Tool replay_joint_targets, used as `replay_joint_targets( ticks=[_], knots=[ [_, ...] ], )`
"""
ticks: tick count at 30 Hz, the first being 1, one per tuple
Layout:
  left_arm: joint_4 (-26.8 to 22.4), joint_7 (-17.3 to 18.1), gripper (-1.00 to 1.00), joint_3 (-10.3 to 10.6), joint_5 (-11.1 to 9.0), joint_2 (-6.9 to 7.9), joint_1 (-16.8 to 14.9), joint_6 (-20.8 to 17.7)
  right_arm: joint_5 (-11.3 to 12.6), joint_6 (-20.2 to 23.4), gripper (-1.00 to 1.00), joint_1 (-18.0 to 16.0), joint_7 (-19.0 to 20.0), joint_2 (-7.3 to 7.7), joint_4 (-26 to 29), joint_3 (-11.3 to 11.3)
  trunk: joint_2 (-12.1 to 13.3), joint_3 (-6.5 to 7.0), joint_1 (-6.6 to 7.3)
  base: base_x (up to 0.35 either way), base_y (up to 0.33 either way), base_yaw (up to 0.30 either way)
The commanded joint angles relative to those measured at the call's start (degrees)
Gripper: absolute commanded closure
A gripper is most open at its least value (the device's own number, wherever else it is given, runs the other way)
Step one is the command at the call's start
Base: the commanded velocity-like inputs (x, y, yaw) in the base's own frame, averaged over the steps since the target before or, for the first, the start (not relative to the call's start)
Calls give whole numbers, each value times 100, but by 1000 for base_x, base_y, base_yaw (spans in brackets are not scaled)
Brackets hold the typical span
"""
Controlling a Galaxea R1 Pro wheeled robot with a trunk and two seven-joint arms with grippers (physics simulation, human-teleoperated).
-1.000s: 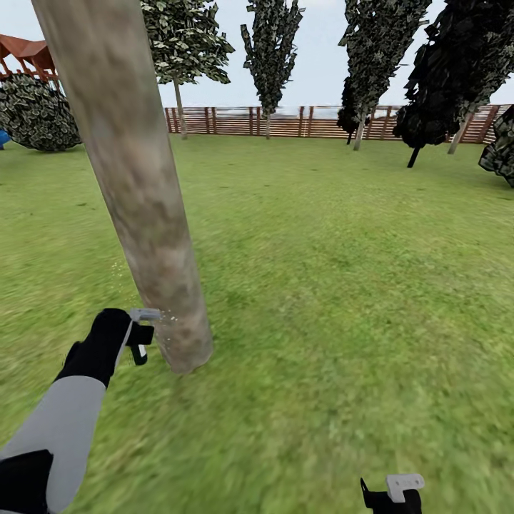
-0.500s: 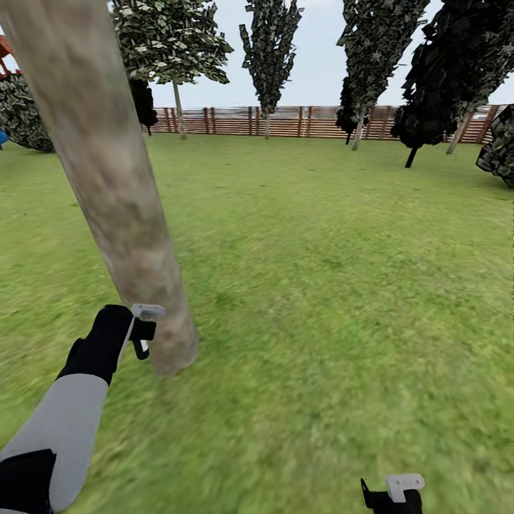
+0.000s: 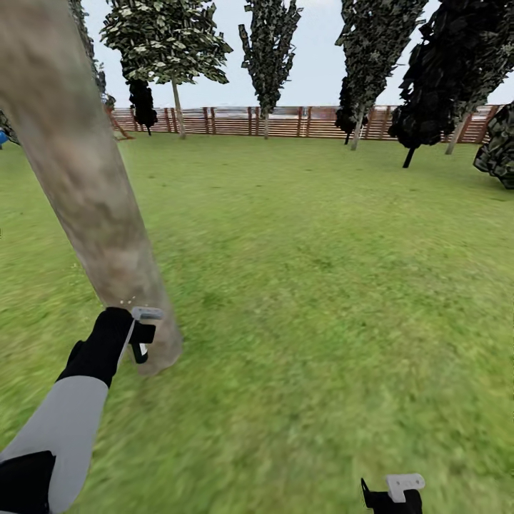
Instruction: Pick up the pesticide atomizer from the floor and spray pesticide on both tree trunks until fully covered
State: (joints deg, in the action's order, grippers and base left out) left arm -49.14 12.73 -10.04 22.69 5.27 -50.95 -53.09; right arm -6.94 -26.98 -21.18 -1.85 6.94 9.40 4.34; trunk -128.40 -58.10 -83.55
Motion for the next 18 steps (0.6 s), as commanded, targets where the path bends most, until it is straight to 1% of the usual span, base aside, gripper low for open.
replay_joint_targets(
  ticks=[1, 7, 12, 13, 14, 15, 17, 18],
  knots=[
    [5, -4, 100, 4, 5, 2, 3, 4, 1, 0, -100, 0, 0, 0, 0, -1, 0, 0, 0, 69, -276, 170],
    [38, -16, 100, 11, 7, 9, 12, 24, 1, 0, -100, 0, 0, 0, 0, -3, 0, 0, 0, 93, -276, 261],
    [44, -25, 100, 8, 7, 14, 15, 27, 1, 0, -100, 0, 0, 0, 0, -3, 0, 0, 0, 154, -258, 276],
    [50, -27, 100, -39, 12, 18, 19, 29, 2, 0, -100, 0, 0, 0, 0, -3, 0, 0, 0, 175, -243, 262],
    [53, -33, 100, -253, 17, 45, 103, 45, 0, 0, -100, 0, 1, 0, 0, -8, 0, 0, 0, 177, -242, 60],
    [55, -35, 100, -339, 24, 67, 147, 52, 0, 0, -100, 0, 1, 0, 0, -20, 0, 0, 0, 177, -242, 25],
    [78, -41, 100, -386, 37, 77, 217, 60, 0, 0, -100, 0, 3, 0, 0, -27, 0, 0, 0, 177, -242, 10],
    [83, -42, 100, -385, 40, 57, 239, 63, 0, 0, -100, 0, 3, 0, 0, -28, 0, 0, 0, 177, -242, 3]
  ],
)
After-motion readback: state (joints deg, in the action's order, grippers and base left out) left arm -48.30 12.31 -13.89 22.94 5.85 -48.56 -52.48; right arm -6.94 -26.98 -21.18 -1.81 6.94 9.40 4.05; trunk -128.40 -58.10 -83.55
